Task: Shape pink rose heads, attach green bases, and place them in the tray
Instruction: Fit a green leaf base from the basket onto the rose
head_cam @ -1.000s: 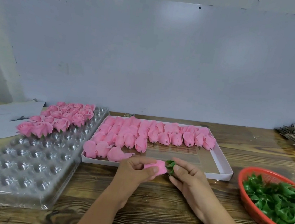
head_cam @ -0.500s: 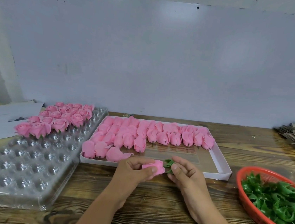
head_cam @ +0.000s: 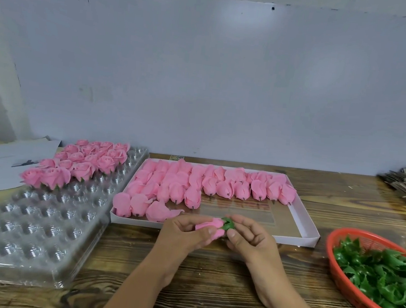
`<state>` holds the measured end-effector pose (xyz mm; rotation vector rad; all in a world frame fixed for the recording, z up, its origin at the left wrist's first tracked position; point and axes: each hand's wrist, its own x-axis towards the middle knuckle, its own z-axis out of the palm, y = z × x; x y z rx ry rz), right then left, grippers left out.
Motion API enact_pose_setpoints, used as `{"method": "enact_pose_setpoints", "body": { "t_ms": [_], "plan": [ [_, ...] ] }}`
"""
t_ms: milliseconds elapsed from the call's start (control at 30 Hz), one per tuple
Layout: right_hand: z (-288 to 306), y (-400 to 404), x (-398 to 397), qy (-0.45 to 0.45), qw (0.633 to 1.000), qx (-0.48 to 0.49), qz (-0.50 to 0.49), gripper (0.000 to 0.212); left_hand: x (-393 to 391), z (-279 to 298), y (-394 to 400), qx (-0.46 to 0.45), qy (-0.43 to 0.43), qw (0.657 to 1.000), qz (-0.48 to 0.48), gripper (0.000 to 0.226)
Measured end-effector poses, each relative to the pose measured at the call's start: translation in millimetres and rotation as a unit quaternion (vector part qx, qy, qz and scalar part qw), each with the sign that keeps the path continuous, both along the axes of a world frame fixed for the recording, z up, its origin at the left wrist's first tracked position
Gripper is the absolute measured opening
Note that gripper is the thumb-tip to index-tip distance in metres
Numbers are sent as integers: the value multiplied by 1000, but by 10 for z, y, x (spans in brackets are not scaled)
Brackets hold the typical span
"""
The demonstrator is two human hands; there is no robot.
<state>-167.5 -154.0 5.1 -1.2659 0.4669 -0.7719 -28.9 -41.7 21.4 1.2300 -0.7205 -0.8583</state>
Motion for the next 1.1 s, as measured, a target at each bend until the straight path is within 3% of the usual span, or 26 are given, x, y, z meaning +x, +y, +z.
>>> {"method": "enact_pose_setpoints", "body": {
  "t_ms": [567, 800, 1100],
  "plan": [
    [19, 0, -28, -5, 999, -28, 23, 42, -18, -21, -9, -3, -10, 1000, -22, 57],
    [32, -12, -23, -2, 999, 42, 9, 21, 20, -19, 5, 0, 23, 1000, -19, 41],
    [14, -12, -30, 44, 997, -35, -46, 17, -3, -21, 20, 17, 5, 999, -30, 36]
  ]
}}
